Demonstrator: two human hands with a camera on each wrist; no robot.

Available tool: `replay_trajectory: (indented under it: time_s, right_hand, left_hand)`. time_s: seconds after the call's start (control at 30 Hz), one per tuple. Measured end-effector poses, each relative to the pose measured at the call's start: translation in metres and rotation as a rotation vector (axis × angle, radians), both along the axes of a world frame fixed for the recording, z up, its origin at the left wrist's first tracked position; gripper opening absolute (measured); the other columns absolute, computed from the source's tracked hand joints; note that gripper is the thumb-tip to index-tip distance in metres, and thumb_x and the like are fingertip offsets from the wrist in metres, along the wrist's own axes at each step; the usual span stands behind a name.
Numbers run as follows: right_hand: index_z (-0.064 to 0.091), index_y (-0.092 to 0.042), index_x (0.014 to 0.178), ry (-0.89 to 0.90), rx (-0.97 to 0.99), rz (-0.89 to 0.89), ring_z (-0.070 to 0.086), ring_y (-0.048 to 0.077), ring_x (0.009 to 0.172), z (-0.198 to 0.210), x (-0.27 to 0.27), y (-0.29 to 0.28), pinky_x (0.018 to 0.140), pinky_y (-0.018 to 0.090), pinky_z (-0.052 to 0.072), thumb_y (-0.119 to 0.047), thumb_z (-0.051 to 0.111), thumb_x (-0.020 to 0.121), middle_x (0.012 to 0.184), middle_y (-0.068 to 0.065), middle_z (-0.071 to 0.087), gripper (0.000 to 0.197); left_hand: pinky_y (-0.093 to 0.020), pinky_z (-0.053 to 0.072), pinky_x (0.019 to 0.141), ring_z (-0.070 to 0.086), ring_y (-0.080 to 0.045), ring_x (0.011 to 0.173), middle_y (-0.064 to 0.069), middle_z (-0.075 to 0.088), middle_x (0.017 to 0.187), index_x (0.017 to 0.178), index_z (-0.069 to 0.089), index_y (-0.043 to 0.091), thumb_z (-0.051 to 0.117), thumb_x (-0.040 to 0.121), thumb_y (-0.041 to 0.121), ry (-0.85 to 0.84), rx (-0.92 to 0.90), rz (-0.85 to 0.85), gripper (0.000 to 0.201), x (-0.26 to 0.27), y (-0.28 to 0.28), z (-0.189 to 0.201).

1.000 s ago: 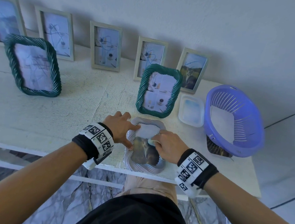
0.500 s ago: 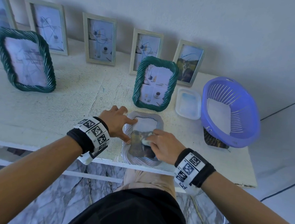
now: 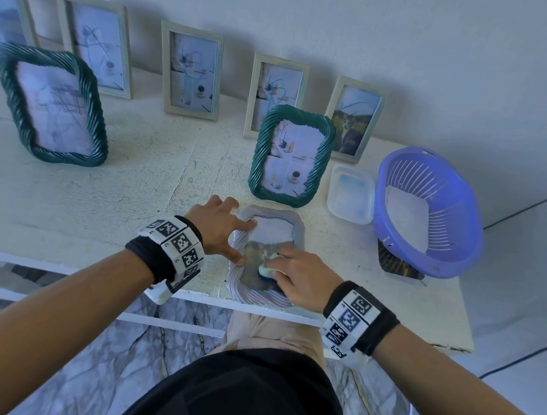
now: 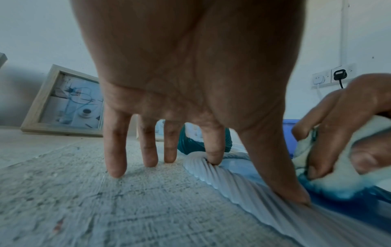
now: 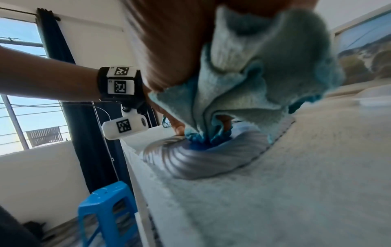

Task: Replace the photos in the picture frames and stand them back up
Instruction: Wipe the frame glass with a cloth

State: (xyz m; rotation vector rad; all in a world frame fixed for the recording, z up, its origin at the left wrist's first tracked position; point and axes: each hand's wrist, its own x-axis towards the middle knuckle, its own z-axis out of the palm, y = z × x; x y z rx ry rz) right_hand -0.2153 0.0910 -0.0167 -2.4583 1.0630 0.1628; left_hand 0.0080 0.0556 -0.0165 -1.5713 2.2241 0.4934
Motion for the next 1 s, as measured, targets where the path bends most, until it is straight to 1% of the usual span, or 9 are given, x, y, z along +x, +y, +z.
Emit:
replay_trajectory:
  time_s: [0.23, 0.37, 0.43, 0.47, 0.53, 0.6, 0.73, 0.9, 1.0]
  right_hand:
    - [0.066, -0.005, 0.114, 0.036, -0.164, -0.036, 0.057, 0.030, 0.094, 0.007, 0.003, -0.026, 0.077, 0.035, 0.044, -0.009, 0.046, 0.096, 0.104, 0.013, 0.059, 0.027]
    - [0.070, -0.003, 0.097, 0.000, -0.136, 0.081, 0.061, 0.026, 0.082, 0.006, 0.009, 0.004, 0.066, 0.030, 0.049, 0.002, 0.061, 0.085, 0.091, 0.014, 0.066, 0.017]
    - [0.073, -0.007, 0.090, -0.046, -0.125, 0.139, 0.062, 0.019, 0.073, 0.002, 0.002, 0.012, 0.058, 0.022, 0.048, 0.001, 0.072, 0.075, 0.082, 0.008, 0.066, 0.017]
    - [0.073, -0.007, 0.090, -0.032, -0.142, 0.172, 0.061, 0.017, 0.072, 0.003, 0.001, 0.011, 0.058, 0.021, 0.048, -0.001, 0.073, 0.075, 0.083, 0.007, 0.066, 0.017]
    - [0.070, -0.008, 0.105, 0.044, -0.109, 0.153, 0.061, 0.022, 0.084, 0.009, 0.000, -0.001, 0.072, 0.027, 0.052, -0.006, 0.061, 0.088, 0.099, 0.009, 0.064, 0.020]
    - [0.064, -0.007, 0.117, 0.072, -0.126, 0.074, 0.059, 0.026, 0.097, 0.008, 0.002, -0.017, 0.081, 0.031, 0.045, -0.009, 0.049, 0.095, 0.110, 0.011, 0.059, 0.027]
    - [0.062, -0.003, 0.117, 0.063, -0.185, -0.016, 0.055, 0.027, 0.099, 0.002, 0.017, -0.014, 0.079, 0.029, 0.041, -0.007, 0.048, 0.094, 0.109, 0.013, 0.058, 0.027]
    - [0.071, -0.005, 0.098, -0.033, -0.090, 0.138, 0.062, 0.023, 0.078, 0.003, 0.006, 0.017, 0.064, 0.030, 0.052, 0.001, 0.065, 0.081, 0.091, 0.011, 0.065, 0.019]
    - [0.067, -0.007, 0.114, 0.059, -0.084, 0.114, 0.061, 0.027, 0.090, 0.004, -0.008, -0.005, 0.078, 0.036, 0.053, -0.006, 0.053, 0.092, 0.107, 0.012, 0.063, 0.026]
  left_hand:
    - [-0.050, 0.040, 0.101, 0.026, -0.033, 0.136, -0.006, 0.021, 0.154, 0.148, 0.024, 0.049, 0.058, 0.073, 0.077, -0.008, -0.006, -0.006, 0.087, 0.000, 0.000, -0.001]
    - [-0.050, 0.040, 0.101, 0.026, -0.033, 0.137, -0.005, 0.020, 0.155, 0.148, 0.024, 0.049, 0.059, 0.074, 0.075, -0.007, -0.010, -0.003, 0.086, 0.000, -0.001, -0.002]
    - [-0.050, 0.040, 0.101, 0.026, -0.032, 0.137, -0.005, 0.020, 0.155, 0.148, 0.023, 0.048, 0.058, 0.074, 0.076, -0.009, -0.013, -0.005, 0.087, 0.001, 0.000, -0.003]
    - [-0.049, 0.040, 0.100, 0.026, -0.032, 0.137, -0.006, 0.020, 0.155, 0.148, 0.023, 0.048, 0.058, 0.074, 0.076, -0.012, -0.013, -0.007, 0.087, 0.001, 0.000, -0.003]
    - [-0.049, 0.040, 0.101, 0.025, -0.032, 0.137, -0.006, 0.019, 0.155, 0.148, 0.022, 0.048, 0.057, 0.074, 0.077, -0.014, -0.015, -0.011, 0.087, 0.001, 0.000, -0.003]
    - [-0.049, 0.039, 0.101, 0.026, -0.033, 0.137, -0.006, 0.020, 0.155, 0.148, 0.022, 0.049, 0.056, 0.074, 0.078, -0.020, -0.026, -0.015, 0.087, 0.002, 0.000, -0.004]
    - [-0.050, 0.038, 0.104, 0.026, -0.033, 0.137, -0.006, 0.019, 0.156, 0.148, 0.021, 0.049, 0.054, 0.074, 0.078, -0.021, -0.040, -0.012, 0.086, 0.003, 0.001, -0.006]
    - [-0.051, 0.035, 0.105, 0.024, -0.032, 0.138, -0.005, 0.018, 0.157, 0.148, 0.021, 0.050, 0.055, 0.073, 0.079, -0.008, -0.028, 0.002, 0.088, 0.003, 0.001, -0.007]
    - [-0.052, 0.034, 0.106, 0.024, -0.033, 0.139, -0.006, 0.017, 0.157, 0.148, 0.020, 0.050, 0.055, 0.073, 0.079, -0.014, -0.026, -0.004, 0.088, 0.003, 0.000, -0.007]
